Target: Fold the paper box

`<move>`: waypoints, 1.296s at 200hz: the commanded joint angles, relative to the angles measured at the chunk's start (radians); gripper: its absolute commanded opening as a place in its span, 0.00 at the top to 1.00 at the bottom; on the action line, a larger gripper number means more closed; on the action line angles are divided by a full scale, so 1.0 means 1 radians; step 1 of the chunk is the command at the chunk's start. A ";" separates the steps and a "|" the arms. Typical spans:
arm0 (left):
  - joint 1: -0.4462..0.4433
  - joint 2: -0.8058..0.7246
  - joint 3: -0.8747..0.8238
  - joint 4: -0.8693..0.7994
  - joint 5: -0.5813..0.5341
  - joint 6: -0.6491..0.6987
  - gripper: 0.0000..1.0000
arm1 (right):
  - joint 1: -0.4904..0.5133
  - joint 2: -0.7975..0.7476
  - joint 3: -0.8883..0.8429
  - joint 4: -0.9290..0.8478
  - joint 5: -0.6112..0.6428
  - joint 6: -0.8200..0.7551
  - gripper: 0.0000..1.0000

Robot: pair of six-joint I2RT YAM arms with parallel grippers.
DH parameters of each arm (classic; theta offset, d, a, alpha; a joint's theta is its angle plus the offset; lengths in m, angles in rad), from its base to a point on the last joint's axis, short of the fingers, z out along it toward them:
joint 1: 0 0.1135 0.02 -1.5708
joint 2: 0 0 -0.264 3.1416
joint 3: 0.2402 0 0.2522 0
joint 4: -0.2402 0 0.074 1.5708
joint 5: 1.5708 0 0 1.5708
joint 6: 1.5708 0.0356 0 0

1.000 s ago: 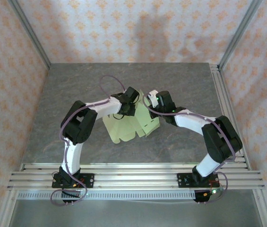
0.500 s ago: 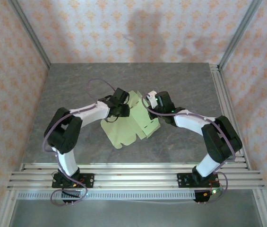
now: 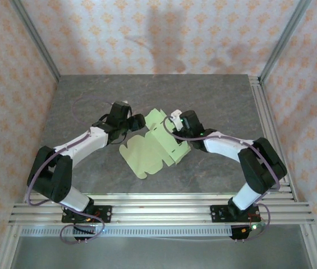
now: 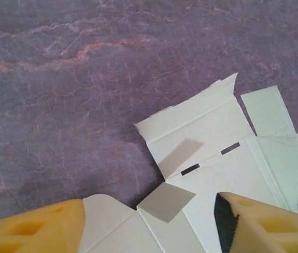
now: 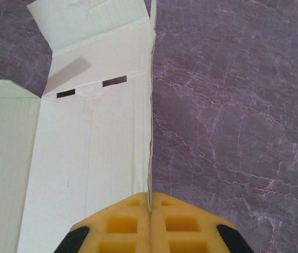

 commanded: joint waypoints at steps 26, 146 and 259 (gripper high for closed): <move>0.021 -0.023 0.011 0.013 -0.005 -0.061 0.08 | 0.106 0.054 -0.003 0.045 0.305 -0.170 1.00; 0.002 0.232 0.452 -0.276 0.158 0.146 0.10 | 0.171 0.056 -0.031 0.098 0.346 -0.214 1.00; -0.098 0.641 1.076 -0.746 0.268 0.429 0.15 | 0.112 -0.038 -0.066 0.047 0.102 -0.158 1.00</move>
